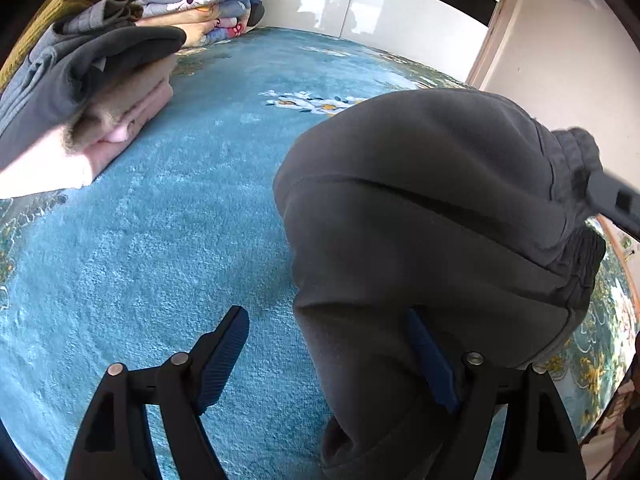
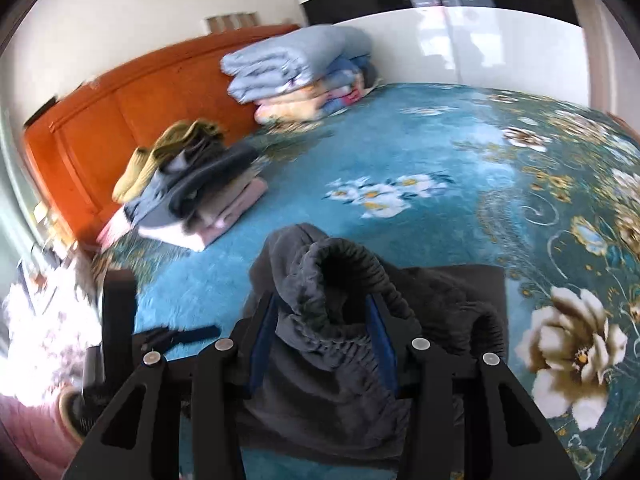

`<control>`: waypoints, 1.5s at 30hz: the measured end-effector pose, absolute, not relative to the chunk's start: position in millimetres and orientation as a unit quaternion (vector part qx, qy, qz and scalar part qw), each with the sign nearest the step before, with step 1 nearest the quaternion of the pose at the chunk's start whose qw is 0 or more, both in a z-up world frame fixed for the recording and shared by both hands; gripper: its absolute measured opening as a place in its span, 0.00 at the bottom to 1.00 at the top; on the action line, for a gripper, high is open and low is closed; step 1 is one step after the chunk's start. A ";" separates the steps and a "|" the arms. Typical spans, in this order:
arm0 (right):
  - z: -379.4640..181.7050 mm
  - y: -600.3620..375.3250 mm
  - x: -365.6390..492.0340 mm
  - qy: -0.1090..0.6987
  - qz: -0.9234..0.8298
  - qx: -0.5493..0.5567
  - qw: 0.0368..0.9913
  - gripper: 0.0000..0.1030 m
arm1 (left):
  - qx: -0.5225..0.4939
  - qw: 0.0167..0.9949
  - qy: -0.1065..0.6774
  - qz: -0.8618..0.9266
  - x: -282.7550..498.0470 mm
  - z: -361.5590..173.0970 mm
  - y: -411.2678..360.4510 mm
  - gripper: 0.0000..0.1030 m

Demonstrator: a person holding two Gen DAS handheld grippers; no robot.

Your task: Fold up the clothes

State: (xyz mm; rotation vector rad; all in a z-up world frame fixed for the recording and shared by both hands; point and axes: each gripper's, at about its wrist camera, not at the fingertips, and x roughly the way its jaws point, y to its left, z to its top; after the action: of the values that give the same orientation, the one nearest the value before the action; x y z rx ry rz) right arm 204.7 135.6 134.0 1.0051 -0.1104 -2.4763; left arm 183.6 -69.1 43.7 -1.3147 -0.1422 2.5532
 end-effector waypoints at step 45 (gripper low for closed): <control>136.0 211.8 217.0 -0.163 -0.906 0.364 0.140 0.22 | -0.362 0.227 -0.058 0.902 165.5 122.1 -36.3 0.81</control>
State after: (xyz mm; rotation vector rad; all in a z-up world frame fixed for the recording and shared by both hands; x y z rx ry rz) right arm 217.0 211.8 136.0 1.0507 -0.4719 -2.6194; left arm 165.5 -36.3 122.1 -0.9981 -0.1612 2.4852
